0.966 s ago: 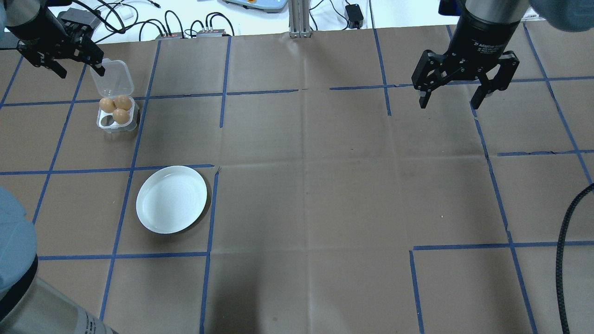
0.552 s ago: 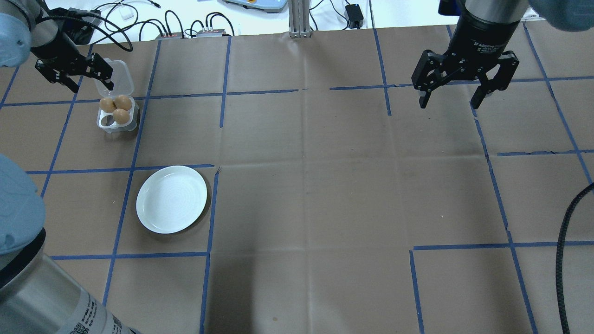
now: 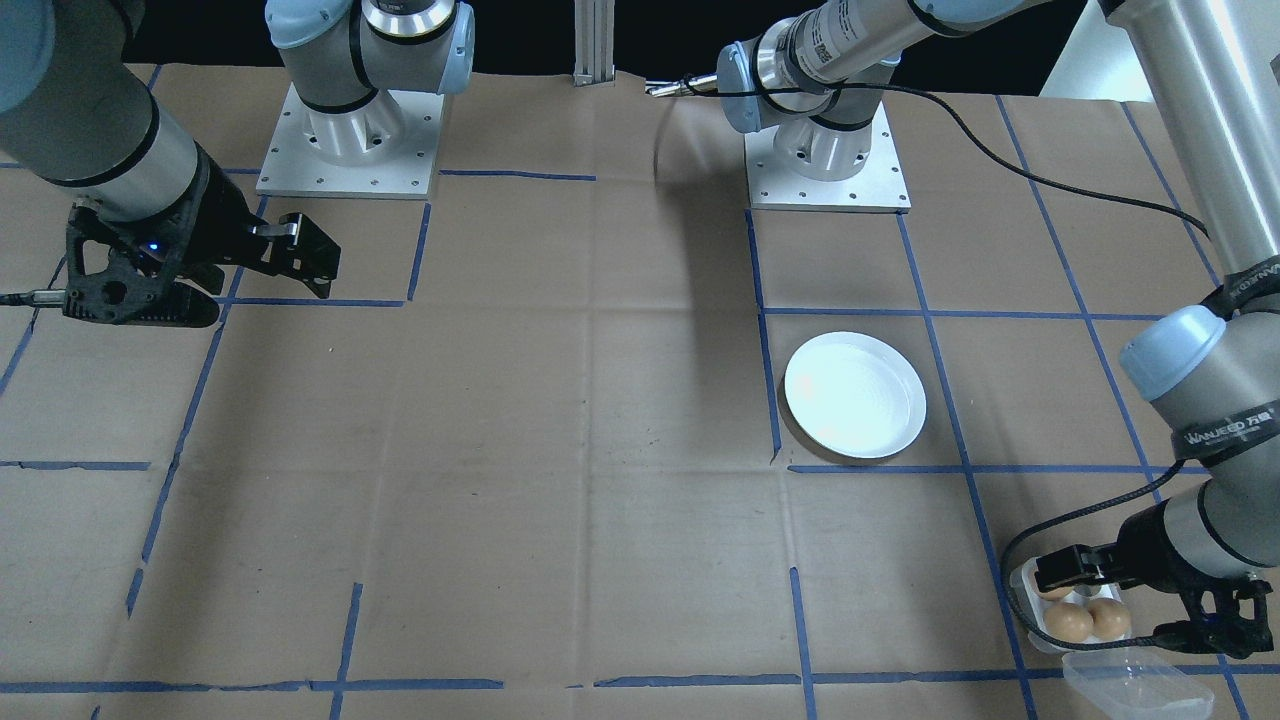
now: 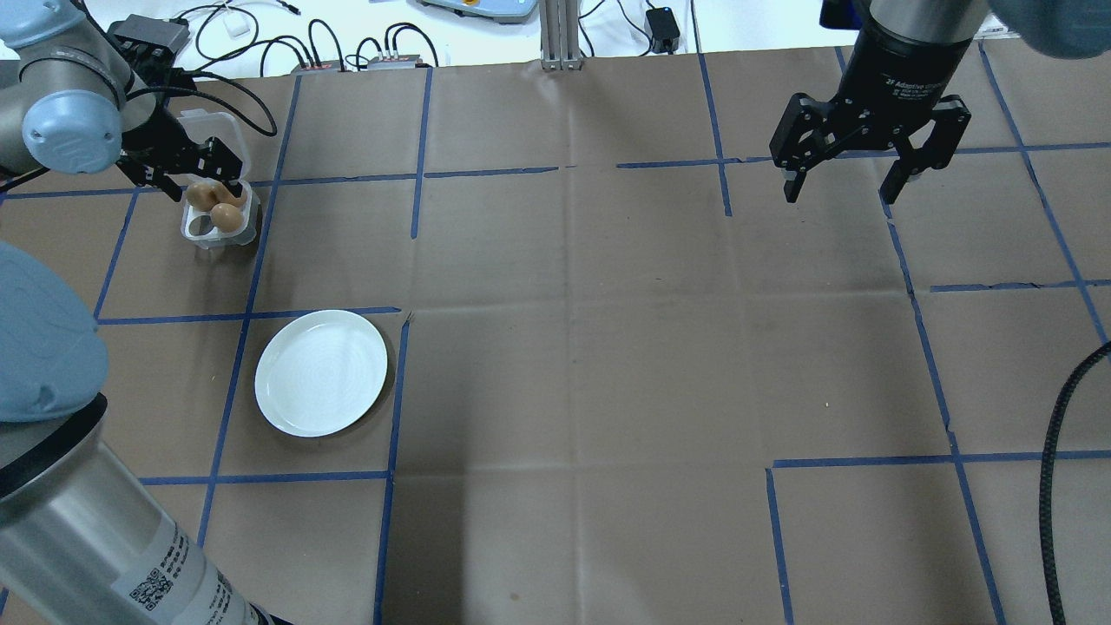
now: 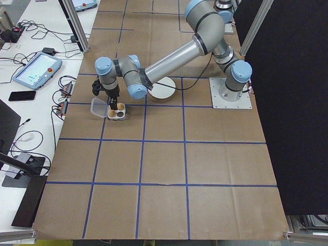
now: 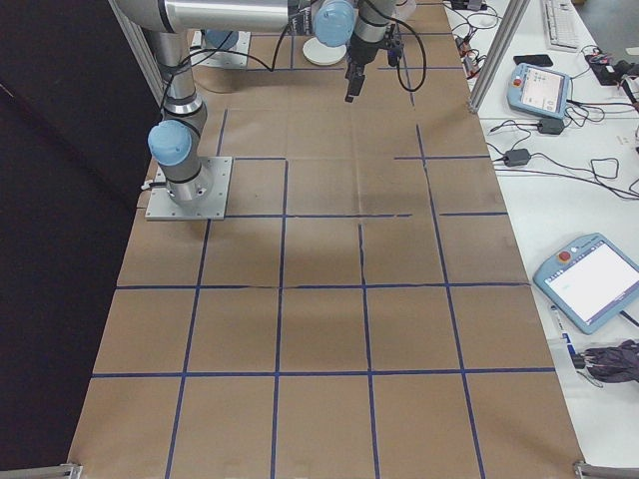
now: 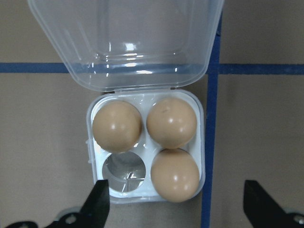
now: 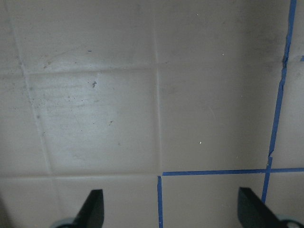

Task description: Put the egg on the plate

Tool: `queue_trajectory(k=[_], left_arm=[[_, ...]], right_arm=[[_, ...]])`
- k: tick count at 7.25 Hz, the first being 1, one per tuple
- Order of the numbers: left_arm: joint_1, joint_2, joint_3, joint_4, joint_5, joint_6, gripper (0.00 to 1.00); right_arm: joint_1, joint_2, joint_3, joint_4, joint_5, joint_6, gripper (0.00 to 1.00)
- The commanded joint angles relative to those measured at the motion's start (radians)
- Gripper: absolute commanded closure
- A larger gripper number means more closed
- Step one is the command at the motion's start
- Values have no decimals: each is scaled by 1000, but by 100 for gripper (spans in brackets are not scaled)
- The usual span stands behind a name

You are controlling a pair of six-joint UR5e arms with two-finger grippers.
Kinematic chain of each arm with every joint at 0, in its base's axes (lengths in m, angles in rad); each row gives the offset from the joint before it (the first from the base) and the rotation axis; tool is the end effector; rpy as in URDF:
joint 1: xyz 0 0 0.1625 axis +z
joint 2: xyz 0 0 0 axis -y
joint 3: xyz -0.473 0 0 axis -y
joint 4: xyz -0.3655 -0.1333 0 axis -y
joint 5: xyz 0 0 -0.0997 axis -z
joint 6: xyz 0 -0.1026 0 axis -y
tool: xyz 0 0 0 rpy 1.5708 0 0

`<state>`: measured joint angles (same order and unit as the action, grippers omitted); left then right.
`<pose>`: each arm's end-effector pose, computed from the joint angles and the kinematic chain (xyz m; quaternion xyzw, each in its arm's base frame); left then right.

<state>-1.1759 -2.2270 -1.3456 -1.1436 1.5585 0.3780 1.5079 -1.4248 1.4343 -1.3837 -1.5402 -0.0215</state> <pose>0.1528 -0.7163 0.2816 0.0085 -0.9999 0.0006 0.0064 0.1040 -0.5196 0.5069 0.0221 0.9948 0.0974 0.0193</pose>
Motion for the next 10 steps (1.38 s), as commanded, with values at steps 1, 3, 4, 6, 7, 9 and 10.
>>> queue_trajectory(k=[1, 3, 4, 6, 7, 9, 10], left_arm=[[-1, -13, -21, 8, 0, -7, 5], [-4, 0, -43, 8, 3, -10, 12], [-4, 0, -47, 8, 2, -10, 16], [-2, -3, -44, 15, 0, -10, 24], [-2, -10, -41, 34, 0, -8, 26], [-2, -11, -44, 42, 2, -8, 35], [-2, -10, -46, 42, 2, -8, 41]], right_arm=[[0, 0, 0, 0, -1, 0, 0], [0, 0, 0, 0, 0, 0, 0], [0, 0, 0, 0, 0, 0, 0], [0, 0, 0, 0, -1, 0, 0], [0, 0, 0, 0, 0, 0, 0], [0, 0, 0, 0, 0, 0, 0], [0, 0, 0, 0, 0, 0, 0]])
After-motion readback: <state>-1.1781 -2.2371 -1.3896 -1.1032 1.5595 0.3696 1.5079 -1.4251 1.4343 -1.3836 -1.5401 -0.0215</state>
